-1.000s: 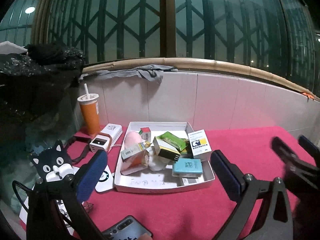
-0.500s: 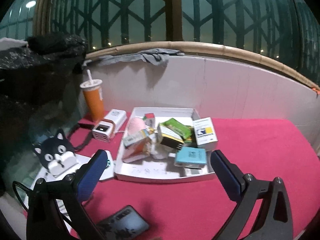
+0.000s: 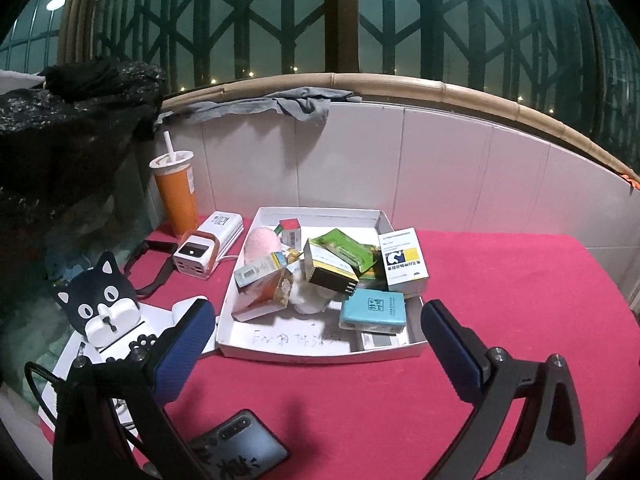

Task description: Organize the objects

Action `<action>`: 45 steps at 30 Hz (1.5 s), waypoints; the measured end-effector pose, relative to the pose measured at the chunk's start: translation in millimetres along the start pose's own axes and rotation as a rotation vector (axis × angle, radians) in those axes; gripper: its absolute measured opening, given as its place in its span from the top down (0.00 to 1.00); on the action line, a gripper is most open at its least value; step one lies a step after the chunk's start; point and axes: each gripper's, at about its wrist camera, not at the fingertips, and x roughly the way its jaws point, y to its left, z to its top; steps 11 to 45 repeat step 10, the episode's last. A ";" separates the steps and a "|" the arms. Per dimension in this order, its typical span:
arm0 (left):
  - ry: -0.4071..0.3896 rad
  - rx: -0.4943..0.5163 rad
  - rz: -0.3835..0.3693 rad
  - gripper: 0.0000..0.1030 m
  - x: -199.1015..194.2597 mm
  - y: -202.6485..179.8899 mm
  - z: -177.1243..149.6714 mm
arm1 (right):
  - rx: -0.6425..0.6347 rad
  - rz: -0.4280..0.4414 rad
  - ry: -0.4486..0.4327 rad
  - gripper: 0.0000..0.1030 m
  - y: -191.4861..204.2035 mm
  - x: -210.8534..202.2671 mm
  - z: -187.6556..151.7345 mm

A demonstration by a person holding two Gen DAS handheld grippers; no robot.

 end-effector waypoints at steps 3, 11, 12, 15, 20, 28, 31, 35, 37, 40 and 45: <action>0.007 -0.001 -0.001 0.01 2.0 0.9 -0.9 | -0.007 0.004 0.005 0.00 1.5 0.4 -1.4; 0.014 -0.007 -0.014 0.01 4.6 0.7 -2.8 | -0.011 0.012 0.024 0.00 2.8 3.5 -3.3; 0.014 -0.007 -0.014 0.01 4.6 0.7 -2.8 | -0.011 0.012 0.024 0.00 2.8 3.5 -3.3; 0.014 -0.007 -0.014 0.01 4.6 0.7 -2.8 | -0.011 0.012 0.024 0.00 2.8 3.5 -3.3; 0.014 -0.007 -0.014 0.01 4.6 0.7 -2.8 | -0.011 0.012 0.024 0.00 2.8 3.5 -3.3; 0.014 -0.007 -0.014 0.01 4.6 0.7 -2.8 | -0.011 0.012 0.024 0.00 2.8 3.5 -3.3; 0.014 -0.007 -0.014 0.01 4.6 0.7 -2.8 | -0.011 0.012 0.024 0.00 2.8 3.5 -3.3; 0.014 -0.007 -0.014 0.01 4.6 0.7 -2.8 | -0.011 0.012 0.024 0.00 2.8 3.5 -3.3; 0.014 -0.007 -0.014 0.01 4.6 0.7 -2.8 | -0.011 0.012 0.024 0.00 2.8 3.5 -3.3; 0.014 -0.007 -0.014 0.01 4.6 0.7 -2.8 | -0.011 0.012 0.024 0.00 2.8 3.5 -3.3; 0.014 -0.007 -0.014 0.01 4.6 0.7 -2.8 | -0.011 0.012 0.024 0.00 2.8 3.5 -3.3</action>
